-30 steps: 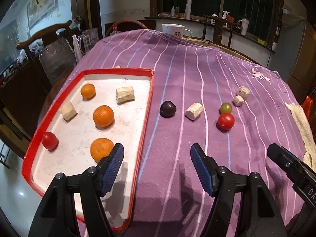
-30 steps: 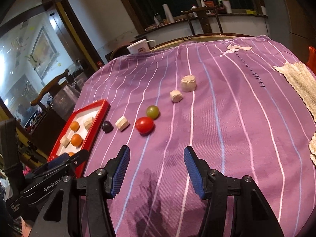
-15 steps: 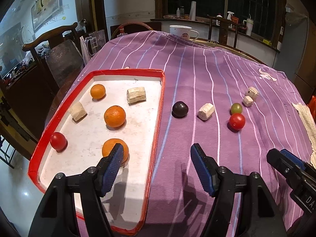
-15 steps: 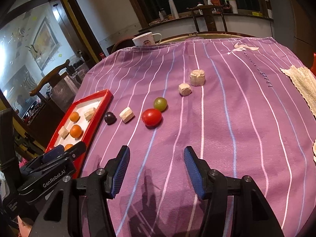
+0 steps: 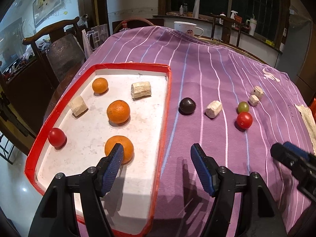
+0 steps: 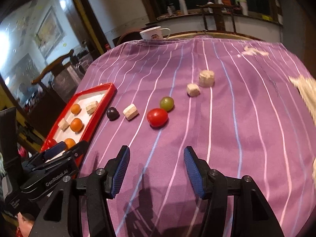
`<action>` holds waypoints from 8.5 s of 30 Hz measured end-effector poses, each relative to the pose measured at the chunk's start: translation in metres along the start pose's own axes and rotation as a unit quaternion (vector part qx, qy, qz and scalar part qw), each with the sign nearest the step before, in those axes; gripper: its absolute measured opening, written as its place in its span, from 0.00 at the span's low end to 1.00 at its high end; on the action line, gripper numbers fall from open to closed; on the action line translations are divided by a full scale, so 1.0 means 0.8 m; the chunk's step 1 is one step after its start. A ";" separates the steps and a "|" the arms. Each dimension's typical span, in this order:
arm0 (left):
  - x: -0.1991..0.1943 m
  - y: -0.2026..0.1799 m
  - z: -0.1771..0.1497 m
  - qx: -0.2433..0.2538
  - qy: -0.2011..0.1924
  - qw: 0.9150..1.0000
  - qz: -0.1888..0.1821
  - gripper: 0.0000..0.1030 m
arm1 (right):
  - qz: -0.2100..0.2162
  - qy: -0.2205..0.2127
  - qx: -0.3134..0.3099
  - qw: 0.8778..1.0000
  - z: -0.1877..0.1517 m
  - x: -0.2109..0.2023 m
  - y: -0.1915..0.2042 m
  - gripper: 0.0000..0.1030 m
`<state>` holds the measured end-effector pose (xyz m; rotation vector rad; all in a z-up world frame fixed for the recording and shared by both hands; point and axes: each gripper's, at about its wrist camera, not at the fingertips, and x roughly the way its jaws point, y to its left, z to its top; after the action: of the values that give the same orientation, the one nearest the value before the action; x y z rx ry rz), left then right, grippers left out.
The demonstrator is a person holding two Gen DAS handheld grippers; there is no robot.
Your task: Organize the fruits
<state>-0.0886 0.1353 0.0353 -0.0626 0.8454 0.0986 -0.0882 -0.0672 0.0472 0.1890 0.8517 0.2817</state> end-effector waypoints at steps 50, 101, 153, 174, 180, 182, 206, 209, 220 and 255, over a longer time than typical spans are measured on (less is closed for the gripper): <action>0.098 -0.125 0.071 0.234 0.065 0.963 -0.114 0.23 | 0.036 0.035 -0.038 0.998 0.041 0.076 -0.032 0.37; -0.057 0.242 -0.008 -0.186 -0.050 0.981 -0.029 0.66 | 0.160 0.062 -0.242 0.955 -0.037 0.082 0.257 0.40; -0.087 -0.037 -0.017 0.088 -0.043 0.993 0.069 0.78 | 0.077 -0.040 0.034 0.996 -0.009 -0.029 -0.017 0.55; -0.058 -0.032 -0.020 0.081 -0.008 0.996 0.043 0.78 | 0.067 -0.020 0.031 0.997 -0.008 -0.017 -0.022 0.55; -0.048 -0.036 -0.005 0.079 0.003 0.997 0.000 0.78 | 0.027 -0.030 0.029 0.999 0.013 -0.033 -0.058 0.55; -0.040 -0.046 0.003 0.080 0.011 0.996 -0.026 0.78 | 0.000 -0.036 0.029 0.999 0.025 -0.036 -0.078 0.55; 0.105 -0.174 0.089 0.125 0.050 0.980 -0.150 0.67 | -0.018 0.017 0.028 0.999 0.148 0.123 -0.134 0.55; 0.113 -0.184 0.087 0.140 0.048 0.978 -0.147 0.61 | -0.028 0.024 0.021 0.999 0.146 0.134 -0.134 0.55; 0.103 -0.182 0.078 0.138 0.036 0.979 -0.144 0.22 | -0.026 0.016 -0.016 0.999 0.143 0.129 -0.120 0.37; 0.048 0.153 0.086 -0.070 0.038 0.996 -0.026 0.22 | 0.115 0.035 -0.168 0.978 0.070 0.096 0.172 0.38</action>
<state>-0.0258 0.2659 0.0497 -0.2208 0.9125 0.1069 -0.0211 0.0844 0.0666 -0.0399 0.8387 0.6474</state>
